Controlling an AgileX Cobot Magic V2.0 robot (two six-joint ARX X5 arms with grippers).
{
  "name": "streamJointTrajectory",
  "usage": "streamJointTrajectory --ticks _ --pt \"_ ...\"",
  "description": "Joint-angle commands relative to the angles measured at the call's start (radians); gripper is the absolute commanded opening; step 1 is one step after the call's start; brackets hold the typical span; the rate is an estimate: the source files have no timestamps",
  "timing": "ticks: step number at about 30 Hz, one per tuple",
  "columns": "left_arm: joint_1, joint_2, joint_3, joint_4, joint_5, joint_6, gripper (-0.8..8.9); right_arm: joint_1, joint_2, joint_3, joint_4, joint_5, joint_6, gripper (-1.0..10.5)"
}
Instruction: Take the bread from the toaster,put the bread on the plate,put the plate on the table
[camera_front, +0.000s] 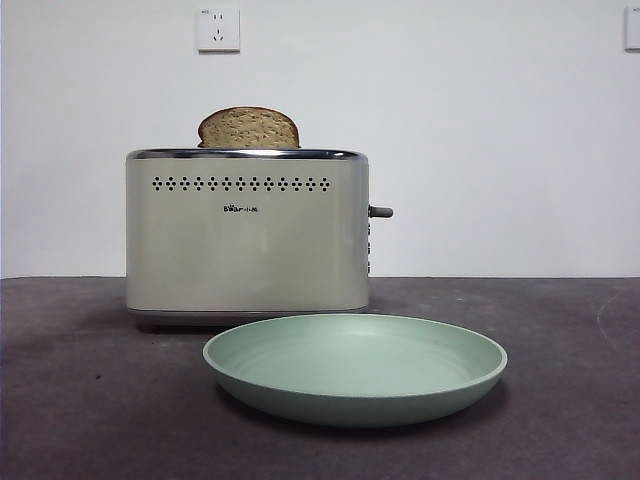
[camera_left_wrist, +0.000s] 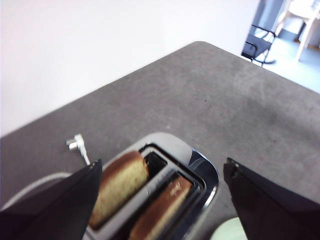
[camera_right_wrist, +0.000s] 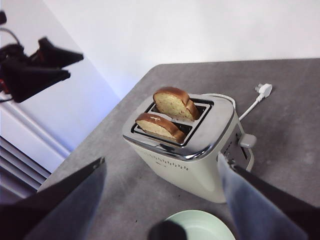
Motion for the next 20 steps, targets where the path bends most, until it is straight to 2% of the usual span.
streamJointTrajectory --ticks 1,9,14,20 --pt "-0.029 0.06 0.022 -0.021 -0.022 0.09 4.07 0.004 0.012 0.003 0.006 0.003 -0.011 3.8" --pt "-0.117 0.168 0.026 -0.11 -0.226 0.27 4.05 0.004 0.022 0.003 0.006 0.004 -0.026 3.8" --pt "-0.152 0.208 0.026 -0.13 -0.305 0.328 4.05 0.004 0.022 0.003 0.005 0.004 -0.026 3.8" --pt "-0.158 0.254 0.026 -0.132 -0.321 0.336 4.04 0.004 0.022 0.003 0.003 0.004 -0.026 3.8"
